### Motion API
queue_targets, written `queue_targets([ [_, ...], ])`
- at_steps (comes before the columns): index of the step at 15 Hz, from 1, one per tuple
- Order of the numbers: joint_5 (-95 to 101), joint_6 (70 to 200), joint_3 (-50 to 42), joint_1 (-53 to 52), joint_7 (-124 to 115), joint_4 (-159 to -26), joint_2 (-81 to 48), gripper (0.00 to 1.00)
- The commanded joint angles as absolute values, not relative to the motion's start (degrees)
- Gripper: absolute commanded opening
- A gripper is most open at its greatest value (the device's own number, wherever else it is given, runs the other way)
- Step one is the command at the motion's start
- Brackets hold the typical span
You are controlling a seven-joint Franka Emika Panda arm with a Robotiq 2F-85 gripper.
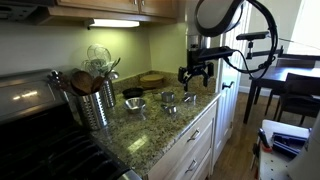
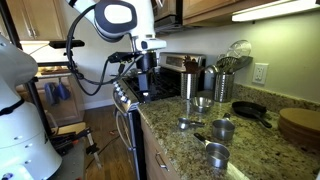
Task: Stack the cups
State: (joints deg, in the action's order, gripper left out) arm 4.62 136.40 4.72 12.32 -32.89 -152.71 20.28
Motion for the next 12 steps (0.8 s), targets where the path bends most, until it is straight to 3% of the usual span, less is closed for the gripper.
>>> queue_targets([
  [1, 8.2, 138.6, 5.1, 15.1, -44.5, -147.4, 13.0, 1.0],
  [12, 23.4, 137.8, -4.6, 12.0, -81.3, -134.4, -7.0, 1.0],
])
